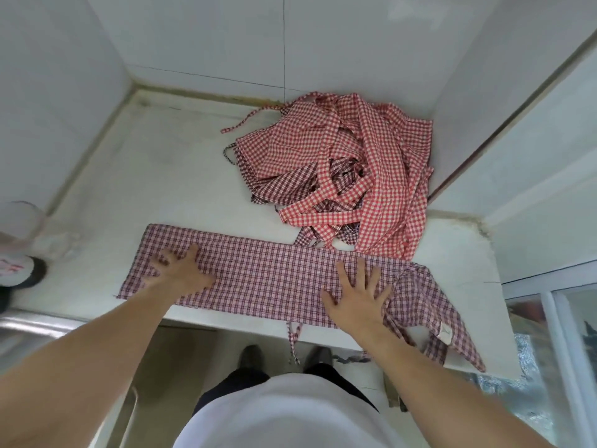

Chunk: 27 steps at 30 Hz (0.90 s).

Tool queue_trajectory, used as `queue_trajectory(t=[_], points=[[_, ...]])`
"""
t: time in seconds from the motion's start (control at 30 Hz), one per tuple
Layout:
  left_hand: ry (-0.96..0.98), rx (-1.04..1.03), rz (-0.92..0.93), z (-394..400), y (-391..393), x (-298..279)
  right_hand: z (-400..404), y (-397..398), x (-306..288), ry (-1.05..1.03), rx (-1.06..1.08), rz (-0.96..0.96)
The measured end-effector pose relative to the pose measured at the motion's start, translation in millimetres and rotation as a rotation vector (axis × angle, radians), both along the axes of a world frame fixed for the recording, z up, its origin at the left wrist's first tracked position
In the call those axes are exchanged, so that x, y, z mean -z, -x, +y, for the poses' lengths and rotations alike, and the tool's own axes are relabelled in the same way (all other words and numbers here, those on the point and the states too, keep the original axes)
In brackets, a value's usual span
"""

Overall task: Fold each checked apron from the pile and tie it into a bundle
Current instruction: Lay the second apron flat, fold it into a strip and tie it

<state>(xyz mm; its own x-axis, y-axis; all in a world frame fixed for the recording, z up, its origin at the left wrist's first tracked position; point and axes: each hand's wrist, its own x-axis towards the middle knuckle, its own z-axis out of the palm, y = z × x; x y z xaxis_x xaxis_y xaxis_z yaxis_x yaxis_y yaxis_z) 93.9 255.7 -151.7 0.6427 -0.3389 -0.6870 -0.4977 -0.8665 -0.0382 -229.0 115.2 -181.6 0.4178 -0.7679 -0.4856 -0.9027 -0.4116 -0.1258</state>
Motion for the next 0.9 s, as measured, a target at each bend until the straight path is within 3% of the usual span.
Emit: queue_trajectory(t=[0.07, 0.13, 0.23, 0.37, 0.43, 0.5, 0.6, 0.67, 0.9], points=[[0.022, -0.013, -0.095, -18, 18, -8, 6, -11, -2, -0.025, 0.009, -0.004], [0.192, 0.128, -0.171, -38, 51, -15, 11, -20, -3, -0.032, 0.012, 0.003], [0.447, 0.353, -0.109, -63, 114, -16, 16, -36, -2, -0.061, 0.018, 0.010], [0.223, 0.460, 0.134, -87, 169, -8, 10, -36, -10, -0.145, 0.022, -0.081], [0.108, 0.499, 0.166, -91, 174, 1, 2, -17, -13, -0.134, -0.003, -0.195], [0.032, 0.539, 0.146, -89, 168, 8, -4, 7, -13, -0.038, -0.018, -0.271], [-0.006, 0.553, 0.123, -91, 161, 11, -15, 55, -12, 0.214, 0.049, -0.178], [-0.022, 0.554, 0.117, -95, 158, 9, -25, 88, -13, 0.255, 0.130, -0.132], [-0.074, 0.574, 0.078, -108, 156, 6, -56, 143, -36, -0.150, 0.394, -0.237]])
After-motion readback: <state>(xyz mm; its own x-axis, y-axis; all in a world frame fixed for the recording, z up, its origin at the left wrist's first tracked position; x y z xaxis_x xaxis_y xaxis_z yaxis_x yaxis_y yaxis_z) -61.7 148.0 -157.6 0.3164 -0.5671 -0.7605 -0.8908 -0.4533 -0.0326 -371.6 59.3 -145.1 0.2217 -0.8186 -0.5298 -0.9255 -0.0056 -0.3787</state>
